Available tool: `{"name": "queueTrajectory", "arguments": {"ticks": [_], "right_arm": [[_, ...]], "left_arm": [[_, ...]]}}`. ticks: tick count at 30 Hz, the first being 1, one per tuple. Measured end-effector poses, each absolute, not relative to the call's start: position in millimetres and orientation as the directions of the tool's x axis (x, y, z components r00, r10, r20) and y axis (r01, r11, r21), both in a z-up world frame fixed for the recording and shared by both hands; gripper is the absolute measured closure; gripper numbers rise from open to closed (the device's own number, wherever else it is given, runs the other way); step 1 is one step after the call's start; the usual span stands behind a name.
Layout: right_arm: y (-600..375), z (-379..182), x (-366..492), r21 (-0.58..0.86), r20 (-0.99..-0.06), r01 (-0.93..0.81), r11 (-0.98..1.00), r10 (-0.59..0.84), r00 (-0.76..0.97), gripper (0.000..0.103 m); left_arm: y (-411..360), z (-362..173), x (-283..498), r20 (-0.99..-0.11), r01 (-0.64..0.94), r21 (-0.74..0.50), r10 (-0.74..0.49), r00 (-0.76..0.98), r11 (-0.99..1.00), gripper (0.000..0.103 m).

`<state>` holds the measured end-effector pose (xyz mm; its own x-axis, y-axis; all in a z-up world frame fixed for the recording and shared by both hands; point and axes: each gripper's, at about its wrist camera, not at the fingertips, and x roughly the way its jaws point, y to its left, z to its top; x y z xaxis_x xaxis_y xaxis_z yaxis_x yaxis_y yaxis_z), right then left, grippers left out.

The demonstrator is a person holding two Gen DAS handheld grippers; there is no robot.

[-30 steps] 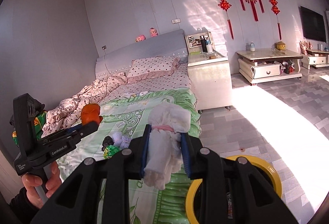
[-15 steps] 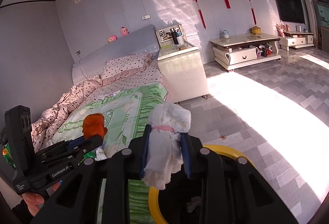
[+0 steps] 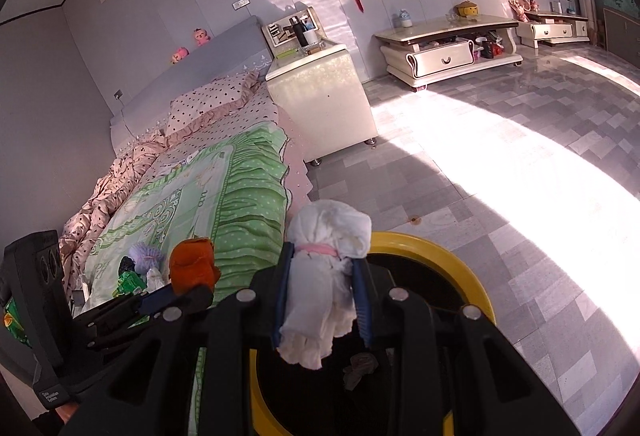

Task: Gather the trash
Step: 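Carry the peel and tissue to the bin and release both into it, then move both tools back over the bed toward the remaining trash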

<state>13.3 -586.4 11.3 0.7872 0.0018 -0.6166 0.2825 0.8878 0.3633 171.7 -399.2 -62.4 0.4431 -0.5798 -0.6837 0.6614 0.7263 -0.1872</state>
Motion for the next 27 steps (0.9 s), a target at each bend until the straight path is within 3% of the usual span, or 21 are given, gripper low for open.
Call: {"name": "queueTrajectory", "arguments": {"ticks": [11,14,16,18,27], "right_arm": [[-598,1,15,0.373,-0.627,0.312,0.874,-0.010,0.779,0.077],[-601,1,10,0.374,-0.630,0.324,0.869,-0.018,0.776,0.076],[-602,1,9,0.373,-0.635,0.337,0.864,-0.027,0.772,0.074],[-604,0,7,0.378,-0.637,0.347,0.858,-0.031,0.770,0.063],[-601,0,0,0.364,-0.651,0.385,0.848,-0.064,0.756,0.055]], "left_arm": [[-407,-71,173,-0.682,0.677,-0.207,-0.600,0.418,0.707,0.071],[-406,-68,168,-0.677,0.680,-0.207,-0.604,0.420,0.704,0.065],[-404,-67,166,-0.672,0.682,-0.207,-0.609,0.421,0.701,0.056],[-401,-66,163,-0.666,0.680,-0.204,-0.609,0.432,0.705,0.051],[-367,-61,164,-0.654,0.634,-0.208,-0.587,0.476,0.745,0.029]]}}
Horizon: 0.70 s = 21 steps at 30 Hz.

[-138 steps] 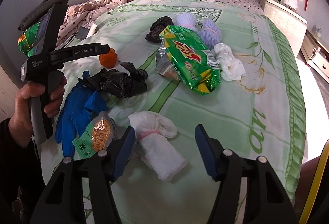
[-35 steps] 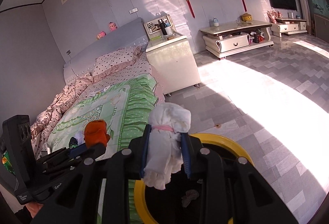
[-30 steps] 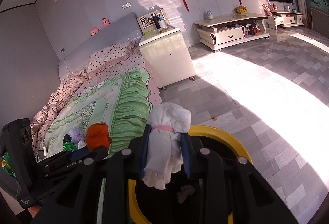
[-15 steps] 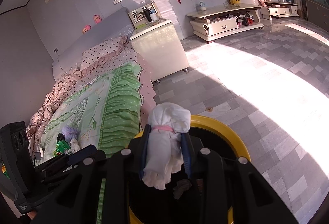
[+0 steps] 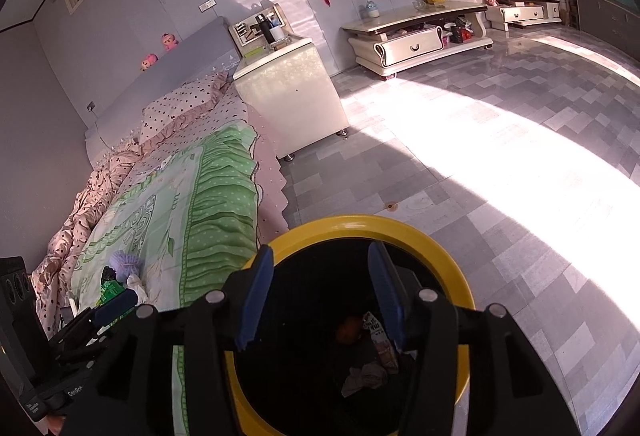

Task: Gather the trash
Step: 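Move both tools back over the bed toward the remaining trash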

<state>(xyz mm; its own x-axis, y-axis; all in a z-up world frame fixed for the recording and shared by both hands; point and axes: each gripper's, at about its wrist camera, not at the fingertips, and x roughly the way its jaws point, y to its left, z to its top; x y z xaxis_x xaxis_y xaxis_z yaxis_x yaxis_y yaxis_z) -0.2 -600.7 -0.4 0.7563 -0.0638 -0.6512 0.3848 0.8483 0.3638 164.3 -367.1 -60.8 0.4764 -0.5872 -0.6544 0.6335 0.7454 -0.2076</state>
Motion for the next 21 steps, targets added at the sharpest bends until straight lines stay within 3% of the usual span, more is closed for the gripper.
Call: {"name": "queueTrajectory", "arguments": {"ticks": [6,21], "right_arm": [[-584,0,3,0.345,-0.657,0.355,0.869,-0.047,0.753,0.048],[-495,28,35,0.314,-0.626,0.205,0.927,0.039,0.779,0.044]], "left_arm": [[-327,-54,168,-0.640,0.577,-0.193,-0.548,0.539,0.794,0.019],[-191,-36,186,-0.620,0.399,-0.164,-0.409,0.670,0.902,0.016]]}}
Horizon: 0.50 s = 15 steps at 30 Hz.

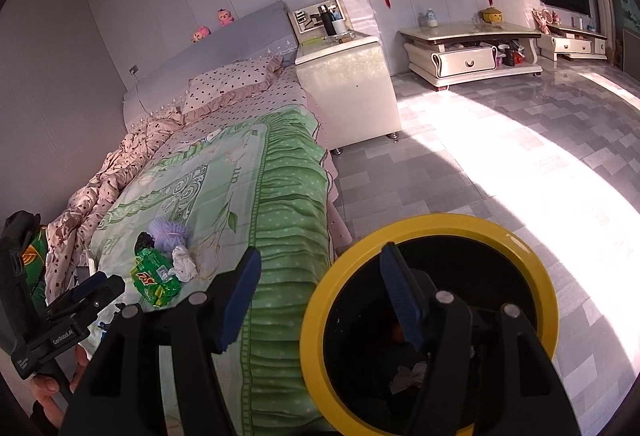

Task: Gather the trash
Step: 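Move both tools back over the bed toward the remaining trash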

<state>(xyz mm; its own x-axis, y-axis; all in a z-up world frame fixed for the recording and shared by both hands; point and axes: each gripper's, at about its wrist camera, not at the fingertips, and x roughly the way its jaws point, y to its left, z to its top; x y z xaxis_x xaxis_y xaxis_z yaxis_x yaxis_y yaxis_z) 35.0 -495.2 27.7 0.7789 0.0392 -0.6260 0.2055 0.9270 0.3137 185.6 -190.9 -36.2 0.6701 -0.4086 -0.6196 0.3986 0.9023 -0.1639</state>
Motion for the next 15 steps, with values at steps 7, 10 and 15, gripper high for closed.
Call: {"name": "queueTrajectory", "arguments": {"ticks": [7,10,15], "right_arm": [[-433,44,64,0.288,-0.612,0.078,0.955,0.121,0.781,0.044],[-402,46,76,0.276,-0.613,0.016,0.961,0.163,0.773,0.044],[-346,42,99,0.246,-0.626,-0.091,0.965,0.230,0.745,0.044]], "left_arm": [[-126,-33,188,-0.624,0.300,-0.138,-0.318,0.714,0.944,0.016],[-96,-33,188,-0.629,0.255,-0.129,-0.278,0.726,0.958,0.016],[-44,-40,184,-0.643,0.175,-0.113,-0.206,0.738,0.978,0.016]]}}
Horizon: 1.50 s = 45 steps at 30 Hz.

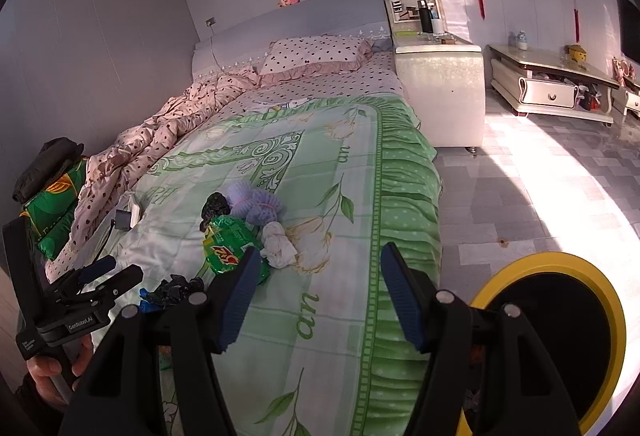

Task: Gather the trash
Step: 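Move both tools back over the bed toward the remaining trash, then grasp the blue glove with the left tool while the right tool grasps the green snack bag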

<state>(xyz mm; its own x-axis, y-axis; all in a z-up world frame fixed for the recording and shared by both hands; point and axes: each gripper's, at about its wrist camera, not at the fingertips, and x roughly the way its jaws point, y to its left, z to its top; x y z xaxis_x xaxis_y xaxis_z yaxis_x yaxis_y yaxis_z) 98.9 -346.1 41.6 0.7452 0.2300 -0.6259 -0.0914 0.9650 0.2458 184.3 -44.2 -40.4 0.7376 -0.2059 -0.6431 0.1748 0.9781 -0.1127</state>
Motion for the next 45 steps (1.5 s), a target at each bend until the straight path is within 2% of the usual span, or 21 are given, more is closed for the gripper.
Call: {"name": "queueTrajectory", "arguments": {"ticks": [9,14,29,33,34,35,36,39,43,45], "right_arm": [[-253,26,137,0.185,-0.663,-0.244,0.952,0.304,0.684,0.044],[-215,7,157,0.153,-0.692,-0.296,0.943,0.316,0.649,0.044],[-146,-52,213,-0.031,-0.763,-0.353,0.935,0.207,0.613,0.044],[-140,-66,224,-0.040,-0.776,-0.362,0.931,0.199,0.599,0.044],[-139,-68,226,-0.042,-0.776,-0.364,0.931,0.199,0.598,0.045],[-138,-71,228,-0.043,-0.778,-0.365,0.930,0.198,0.596,0.049],[-138,-73,230,-0.041,-0.781,-0.365,0.930,0.198,0.592,0.056],[-139,-79,236,-0.021,-0.792,-0.364,0.931,0.207,0.575,0.067],[-140,-86,240,-0.006,-0.802,-0.366,0.931,0.215,0.558,0.074],[-141,-86,241,0.001,-0.799,-0.360,0.933,0.217,0.561,0.086]], "left_arm": [[29,-66,175,-0.675,0.064,-0.101,-0.116,0.729,0.993,0.016],[54,-85,171,-0.697,0.026,-0.129,-0.109,0.709,0.991,0.016],[75,-153,177,-0.768,0.002,-0.180,-0.141,0.625,0.984,0.016],[78,-167,182,-0.783,-0.012,-0.220,-0.169,0.599,0.975,0.024],[78,-169,183,-0.783,-0.015,-0.221,-0.168,0.598,0.975,0.031],[77,-171,183,-0.784,-0.012,-0.221,-0.170,0.597,0.975,0.035],[76,-172,184,-0.784,-0.008,-0.222,-0.174,0.595,0.975,0.044],[75,-176,187,-0.784,0.010,-0.232,-0.193,0.590,0.973,0.065],[73,-179,189,-0.781,0.028,-0.225,-0.198,0.592,0.974,0.072],[73,-179,189,-0.779,0.030,-0.230,-0.203,0.593,0.973,0.075]]}}
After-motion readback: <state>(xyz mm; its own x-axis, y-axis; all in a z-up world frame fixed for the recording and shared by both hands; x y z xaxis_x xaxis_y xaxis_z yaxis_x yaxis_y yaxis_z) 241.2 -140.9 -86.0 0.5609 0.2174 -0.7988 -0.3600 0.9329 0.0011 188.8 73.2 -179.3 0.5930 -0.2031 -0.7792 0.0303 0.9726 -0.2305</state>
